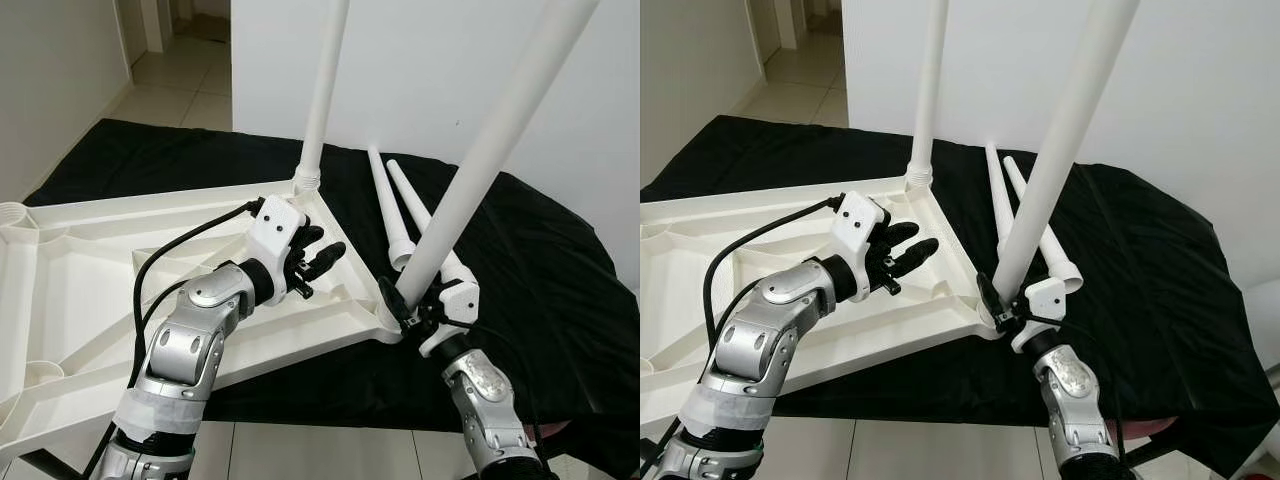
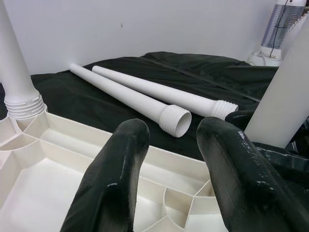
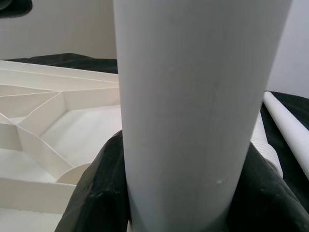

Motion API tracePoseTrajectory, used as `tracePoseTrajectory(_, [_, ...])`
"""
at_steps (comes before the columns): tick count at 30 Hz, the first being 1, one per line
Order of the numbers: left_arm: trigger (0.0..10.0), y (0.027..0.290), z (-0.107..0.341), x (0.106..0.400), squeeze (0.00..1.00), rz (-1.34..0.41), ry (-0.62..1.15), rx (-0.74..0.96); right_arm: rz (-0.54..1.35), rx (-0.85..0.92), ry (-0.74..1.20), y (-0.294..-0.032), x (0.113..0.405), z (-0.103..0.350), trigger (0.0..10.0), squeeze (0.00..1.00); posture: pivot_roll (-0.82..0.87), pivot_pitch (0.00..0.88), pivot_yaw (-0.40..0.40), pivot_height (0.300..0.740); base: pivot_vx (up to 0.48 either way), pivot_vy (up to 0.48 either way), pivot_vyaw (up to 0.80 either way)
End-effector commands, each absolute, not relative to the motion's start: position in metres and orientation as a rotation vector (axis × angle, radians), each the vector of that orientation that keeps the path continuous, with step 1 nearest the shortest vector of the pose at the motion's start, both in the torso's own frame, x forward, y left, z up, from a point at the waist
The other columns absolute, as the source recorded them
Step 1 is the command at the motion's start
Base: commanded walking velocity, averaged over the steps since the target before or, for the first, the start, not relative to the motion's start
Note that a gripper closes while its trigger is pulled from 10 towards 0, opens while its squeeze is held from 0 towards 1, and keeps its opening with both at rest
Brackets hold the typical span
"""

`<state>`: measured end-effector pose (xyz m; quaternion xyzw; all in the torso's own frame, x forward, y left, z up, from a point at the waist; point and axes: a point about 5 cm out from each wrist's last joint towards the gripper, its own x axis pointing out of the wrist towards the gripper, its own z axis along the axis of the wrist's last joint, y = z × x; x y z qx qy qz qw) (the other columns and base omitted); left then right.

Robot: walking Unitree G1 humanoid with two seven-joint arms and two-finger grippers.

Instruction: Building children table

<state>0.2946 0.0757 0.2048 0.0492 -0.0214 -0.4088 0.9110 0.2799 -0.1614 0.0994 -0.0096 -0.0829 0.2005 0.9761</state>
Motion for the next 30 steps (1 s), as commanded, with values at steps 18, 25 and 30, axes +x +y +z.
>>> tracePoseTrajectory(18, [10.0,0.072,0.209,0.294,0.00,-0.818,-0.056,0.117,0.403,-0.006,0.212,-0.168,0.282,0.053,10.0,0.00,0.03,0.000,-0.090,0.740,0.000,0.000,0.00])
tracePoseTrajectory(25, [10.0,0.073,0.208,0.293,0.00,-0.812,-0.053,0.117,0.326,0.145,0.229,-0.177,0.282,0.051,10.0,0.00,0.03,0.000,-0.094,0.740,0.000,0.000,0.00])
tracePoseTrajectory(30, [10.0,0.073,0.208,0.293,0.00,-0.810,-0.051,0.116,0.265,0.230,0.220,-0.180,0.281,0.049,10.0,0.00,0.03,0.000,-0.093,0.740,0.000,0.000,0.00])
